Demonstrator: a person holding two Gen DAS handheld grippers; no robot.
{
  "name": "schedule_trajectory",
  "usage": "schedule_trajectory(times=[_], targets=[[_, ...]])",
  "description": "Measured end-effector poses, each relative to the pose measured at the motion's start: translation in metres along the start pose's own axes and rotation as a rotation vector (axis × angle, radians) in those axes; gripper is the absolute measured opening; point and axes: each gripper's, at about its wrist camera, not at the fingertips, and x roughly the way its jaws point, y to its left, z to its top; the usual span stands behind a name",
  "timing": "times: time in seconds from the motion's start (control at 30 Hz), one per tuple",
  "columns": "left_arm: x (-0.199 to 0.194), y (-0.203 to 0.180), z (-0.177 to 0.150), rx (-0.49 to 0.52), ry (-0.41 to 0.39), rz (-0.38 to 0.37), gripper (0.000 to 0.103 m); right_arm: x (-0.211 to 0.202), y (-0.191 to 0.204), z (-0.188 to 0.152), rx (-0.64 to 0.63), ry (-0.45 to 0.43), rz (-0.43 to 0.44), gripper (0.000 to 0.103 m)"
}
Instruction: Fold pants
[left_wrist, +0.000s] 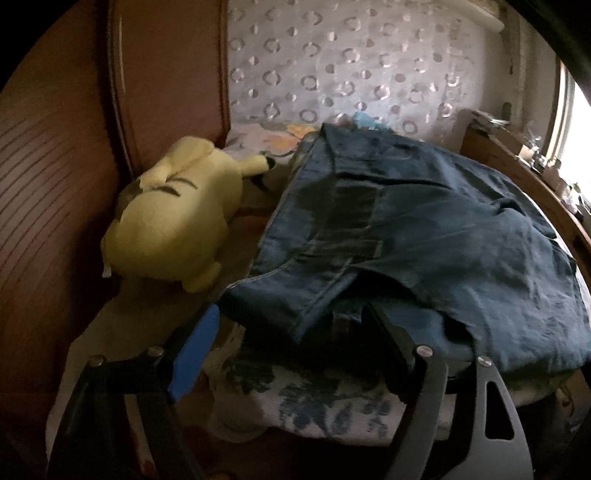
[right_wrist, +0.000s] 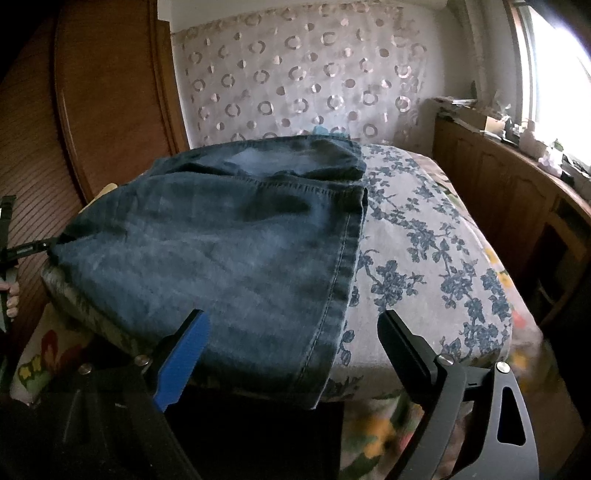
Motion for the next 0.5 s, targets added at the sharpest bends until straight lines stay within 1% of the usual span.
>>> schedule_trajectory(times=[0.07,0.23,0.3,0.33,0.4,0.47,0.5], targets=[[0.0051,0.0033,-0.0015,-0.014,0.017,-0.016,0.080,-0.0006,-0.0006,-0.0028,-0.002,0.011,-0.002,0.092],[0.0096,0.0066,-0.0034,-0.007,0.020,-0.039,0.080,0.0007,-0.0015,-0.0041,-0.010,0.043,-0.006,0.086],[0.0110,0.0092,-0.0018,-0.016,0.015,-0.059,0.075,0.0009,-0.0010,-0.0020,-0.011,0.047,-0.004,0.084],[0.0099,0.0092,-0.0011,-0.016,0.007,-0.071,0.071,0.0005,-0.0008,-0.0018,-0.011,0.048,-0.001,0.083],[0.0074,0.0072,0.0001,-0.010,-0.003,-0.071,0.066,-0.0002,-0.0015,-0.0011,-0.016,0.049,-0.006,0.081],[0.0043,0.0032,0.0019,0.008,-0.017,-0.071,0.057,-0.0024,-0.0016,-0.0018,-0.016,0.046,-0.004,0.079],[0.0034,0.0011,0.0029,0.020,-0.020,-0.057,0.053,-0.0025,-0.0013,-0.0017,-0.016,0.045,-0.005,0.078]])
